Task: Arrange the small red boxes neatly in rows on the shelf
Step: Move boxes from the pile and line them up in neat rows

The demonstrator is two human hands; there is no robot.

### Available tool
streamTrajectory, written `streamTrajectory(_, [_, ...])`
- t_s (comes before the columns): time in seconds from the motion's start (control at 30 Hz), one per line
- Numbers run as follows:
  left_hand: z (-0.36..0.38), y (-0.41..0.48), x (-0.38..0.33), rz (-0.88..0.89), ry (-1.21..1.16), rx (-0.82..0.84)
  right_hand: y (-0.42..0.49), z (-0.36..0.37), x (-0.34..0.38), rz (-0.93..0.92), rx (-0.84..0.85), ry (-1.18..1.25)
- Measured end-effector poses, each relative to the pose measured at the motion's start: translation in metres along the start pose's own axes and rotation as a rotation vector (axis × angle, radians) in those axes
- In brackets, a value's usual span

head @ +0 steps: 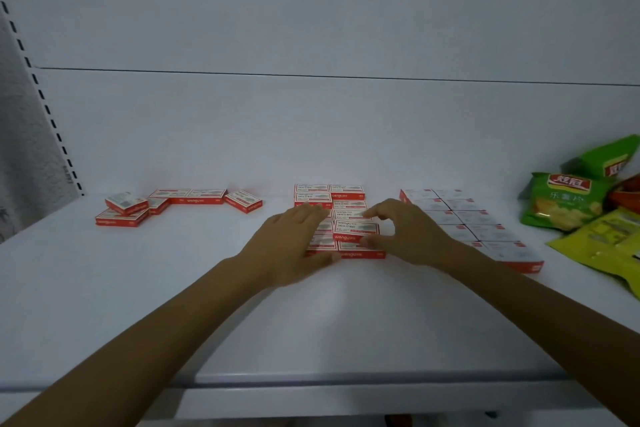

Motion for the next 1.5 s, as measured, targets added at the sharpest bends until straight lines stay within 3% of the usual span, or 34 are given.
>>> streamTrajectory(0.1, [0.000,0.006,-0.003,-0.006,0.023,0.008,-0.009,-0.001,0.021,-0.185,-0.084,-0.159])
streamTrajectory(0.2, [-0.003,0.012,-0.003,-0.043,0.020,0.024,-0.016,0.008,0.037,-0.310,-0.045,-0.252])
streamTrajectory(0.43, [0.000,0.020,-0.006,-0.111,-0.073,0.073,0.022,0.014,0.014,-0.203,0.018,-0.226])
streamTrajectory(0.77, [0.000,0.024,-0.002,-0.128,-0.031,0.065,0.053,0.025,0.002,-0.087,0.104,-0.110])
streamTrajectory(1.17, [-0.010,0.025,0.016,-0.128,-0.021,0.030,0.057,0.019,0.009,-0.104,0.051,-0.166])
streamTrajectory(1.5, [-0.028,-0.006,0.089,-0.212,0.003,0.008,0.059,0.019,0.061,-0.214,-0.047,-0.148])
Point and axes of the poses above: each hand's wrist, its own y-axis towards the middle knuckle, its own z-axis out of the palm, x = y × z, the point moved 9 cm from there along y, towards the middle knuckle, and after that the axes turned 2 degrees about y, right-handed, at the moved point
